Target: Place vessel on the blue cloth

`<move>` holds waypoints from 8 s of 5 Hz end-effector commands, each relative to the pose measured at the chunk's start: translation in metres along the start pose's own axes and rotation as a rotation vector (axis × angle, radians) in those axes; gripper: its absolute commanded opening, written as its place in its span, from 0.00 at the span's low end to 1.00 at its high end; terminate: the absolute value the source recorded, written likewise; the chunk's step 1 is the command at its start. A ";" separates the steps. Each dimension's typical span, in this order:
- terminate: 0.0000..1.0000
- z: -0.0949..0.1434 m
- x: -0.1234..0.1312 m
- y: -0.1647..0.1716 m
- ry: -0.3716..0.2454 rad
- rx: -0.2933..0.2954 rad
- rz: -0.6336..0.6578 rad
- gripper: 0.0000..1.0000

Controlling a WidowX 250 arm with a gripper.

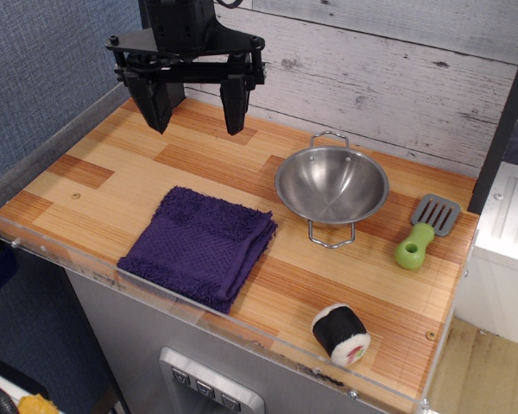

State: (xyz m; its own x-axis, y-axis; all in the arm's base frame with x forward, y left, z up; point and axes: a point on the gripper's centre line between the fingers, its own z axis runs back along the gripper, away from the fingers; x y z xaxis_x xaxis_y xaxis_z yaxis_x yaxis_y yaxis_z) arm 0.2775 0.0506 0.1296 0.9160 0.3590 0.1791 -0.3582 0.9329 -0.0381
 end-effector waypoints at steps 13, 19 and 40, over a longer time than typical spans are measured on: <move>0.00 -0.103 0.046 -0.058 -0.024 -0.183 -0.088 0.00; 0.00 -0.068 0.051 -0.071 -0.057 -0.161 -0.163 0.00; 0.00 -0.019 -0.009 0.044 0.051 -0.098 -0.223 1.00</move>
State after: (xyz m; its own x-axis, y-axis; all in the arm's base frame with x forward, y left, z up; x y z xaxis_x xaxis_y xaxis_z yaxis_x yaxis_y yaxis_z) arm 0.2537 0.0896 0.0957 0.9840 0.1504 0.0952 -0.1395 0.9838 -0.1128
